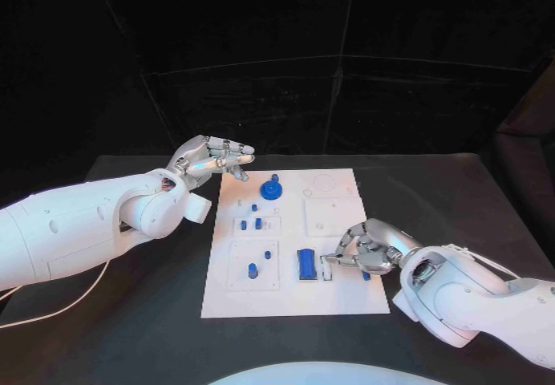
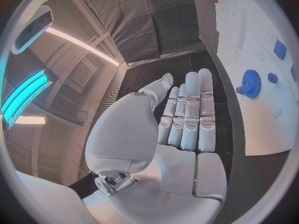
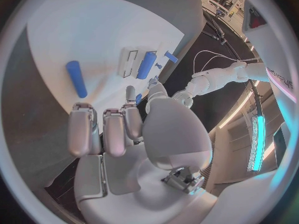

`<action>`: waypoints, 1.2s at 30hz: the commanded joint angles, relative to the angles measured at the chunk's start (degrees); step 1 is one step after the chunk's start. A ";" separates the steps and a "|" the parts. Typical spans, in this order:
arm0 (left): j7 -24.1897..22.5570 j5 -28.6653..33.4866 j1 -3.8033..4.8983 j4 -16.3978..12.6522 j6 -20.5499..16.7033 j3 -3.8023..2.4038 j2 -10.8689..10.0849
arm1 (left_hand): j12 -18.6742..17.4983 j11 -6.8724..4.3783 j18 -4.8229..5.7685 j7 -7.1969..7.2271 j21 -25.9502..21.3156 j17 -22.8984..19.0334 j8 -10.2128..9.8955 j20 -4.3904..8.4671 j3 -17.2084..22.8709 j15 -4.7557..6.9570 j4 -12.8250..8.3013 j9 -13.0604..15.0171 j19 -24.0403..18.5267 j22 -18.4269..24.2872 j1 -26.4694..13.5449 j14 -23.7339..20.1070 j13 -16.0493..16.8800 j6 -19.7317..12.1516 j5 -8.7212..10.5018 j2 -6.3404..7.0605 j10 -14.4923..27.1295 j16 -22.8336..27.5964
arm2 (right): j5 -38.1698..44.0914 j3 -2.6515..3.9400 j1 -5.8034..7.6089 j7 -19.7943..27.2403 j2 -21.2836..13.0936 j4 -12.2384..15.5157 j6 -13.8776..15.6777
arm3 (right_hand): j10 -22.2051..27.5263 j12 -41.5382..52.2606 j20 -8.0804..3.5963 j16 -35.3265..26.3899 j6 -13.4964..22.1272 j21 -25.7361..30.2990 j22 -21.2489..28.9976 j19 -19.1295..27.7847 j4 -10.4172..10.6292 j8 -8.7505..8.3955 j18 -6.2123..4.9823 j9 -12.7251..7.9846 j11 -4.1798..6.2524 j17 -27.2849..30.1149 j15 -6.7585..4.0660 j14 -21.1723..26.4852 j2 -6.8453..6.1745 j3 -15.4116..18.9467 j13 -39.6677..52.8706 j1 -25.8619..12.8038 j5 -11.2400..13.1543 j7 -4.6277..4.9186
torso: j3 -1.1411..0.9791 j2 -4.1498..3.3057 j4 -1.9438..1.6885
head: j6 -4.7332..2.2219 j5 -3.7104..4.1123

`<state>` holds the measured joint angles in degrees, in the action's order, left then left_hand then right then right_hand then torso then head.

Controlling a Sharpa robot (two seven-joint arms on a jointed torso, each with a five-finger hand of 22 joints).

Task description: Assemble the parts on the task board

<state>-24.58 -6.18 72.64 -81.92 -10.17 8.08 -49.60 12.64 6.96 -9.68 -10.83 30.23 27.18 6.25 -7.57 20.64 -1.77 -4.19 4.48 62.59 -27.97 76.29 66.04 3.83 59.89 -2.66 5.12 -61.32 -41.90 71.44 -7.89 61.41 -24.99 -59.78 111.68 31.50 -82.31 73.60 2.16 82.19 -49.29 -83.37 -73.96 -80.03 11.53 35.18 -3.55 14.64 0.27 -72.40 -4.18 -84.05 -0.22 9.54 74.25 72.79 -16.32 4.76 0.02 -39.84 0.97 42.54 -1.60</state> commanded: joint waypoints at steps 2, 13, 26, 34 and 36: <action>-0.33 0.17 0.07 -0.12 0.62 -0.04 -0.12 | -0.22 0.01 -0.69 -0.11 -0.25 -0.05 -0.17 -0.03 -0.37 -0.31 0.00 -0.09 0.46 0.06 0.06 0.06 0.00 -0.36 -0.03 -0.39 0.45 0.38 | -2.73 0.04 0.15 6.56 -3.36 0.41 0.58 | 0.01 0.06 0.74 0.07 0.62 0.17 -0.14 -0.03 -1.01 -2.15 0.02 -0.90 -0.74 -0.29 0.78 -2.94 0.46 0.25 0.25 1.40 -0.42 0.38 | 0.09 0.03 0.28 | -0.29 0.58; -0.24 0.17 0.06 0.21 0.95 -0.02 0.10 | -0.22 0.02 -0.69 -0.11 -0.27 -0.07 -0.16 -0.03 -0.39 -0.31 -0.01 -0.09 0.47 0.08 0.07 0.06 0.00 -0.35 -0.03 -0.40 0.46 0.38 | -1.31 0.01 0.13 6.99 -8.41 0.04 -2.19 | -0.29 0.67 1.04 0.33 0.49 -0.05 -0.66 -0.33 -1.99 -3.81 0.11 -1.56 -1.03 -0.86 1.01 -3.03 0.68 0.67 0.93 2.23 -0.96 0.71 | 0.15 0.12 0.65 | -0.27 1.42; -0.11 0.17 0.02 0.47 1.45 0.11 0.26 | -0.21 0.01 -0.69 -0.11 -0.28 -0.07 -0.15 -0.04 -0.39 -0.31 -0.01 -0.09 0.47 0.09 0.07 0.06 0.00 -0.35 -0.03 -0.41 0.46 0.39 | 7.28 -0.07 -0.04 -0.39 -6.14 -3.31 -9.46 | -3.41 7.10 1.24 3.36 -1.39 -2.00 -4.93 -2.96 -2.89 -5.60 1.02 -2.11 -1.06 -7.12 1.13 -4.16 0.34 2.44 7.00 1.83 -3.72 0.67 | 0.05 0.09 0.44 | -0.08 1.83; -0.09 0.17 0.01 0.41 1.48 0.17 0.08 | -0.19 0.01 -0.69 -0.10 -0.32 -0.10 -0.13 -0.04 -0.44 -0.32 -0.01 -0.09 0.48 0.13 0.07 0.04 0.01 -0.32 -0.03 -0.43 0.45 0.41 | 8.61 -0.10 -0.56 -2.11 -4.09 -4.38 -10.63 | -3.75 7.87 1.24 3.57 -1.76 -1.59 -3.91 -2.32 -3.03 -5.83 0.78 -2.14 -1.04 -7.46 1.12 -4.22 0.56 2.62 7.72 1.84 -3.83 0.62 | 0.02 0.05 0.58 | 0.02 1.66; -0.09 0.17 0.01 0.39 1.50 0.17 0.06 | -0.19 0.01 -0.69 -0.10 -0.32 -0.10 -0.13 -0.04 -0.44 -0.32 -0.01 -0.09 0.48 0.13 0.07 0.04 0.01 -0.32 -0.03 -0.43 0.45 0.41 | 8.83 -0.10 -0.71 -2.26 -3.71 -4.42 -10.71 | -3.73 7.83 1.24 3.58 -1.86 -1.58 -3.89 -2.32 -3.07 -5.87 0.77 -2.15 -1.02 -7.44 1.11 -4.22 0.66 2.63 7.69 1.86 -3.89 0.61 | 0.04 0.07 0.56 | 0.07 1.67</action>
<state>-24.47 -6.18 72.59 -81.44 -9.43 8.29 -49.52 12.64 6.96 -9.68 -10.83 30.23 27.13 6.25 -7.57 20.64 -1.77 -4.19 4.48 62.59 -27.88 76.29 66.04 3.83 59.89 -2.66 5.12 -61.32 -41.67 78.26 -7.97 60.76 -25.54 -63.63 107.24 22.52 -83.96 81.23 3.38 85.53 -50.76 -85.18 -74.94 -82.74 8.40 29.61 -3.56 12.61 -0.70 -74.94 -3.48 -83.94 0.61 11.79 74.94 74.63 -19.89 5.33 0.06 -39.78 1.48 42.57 0.10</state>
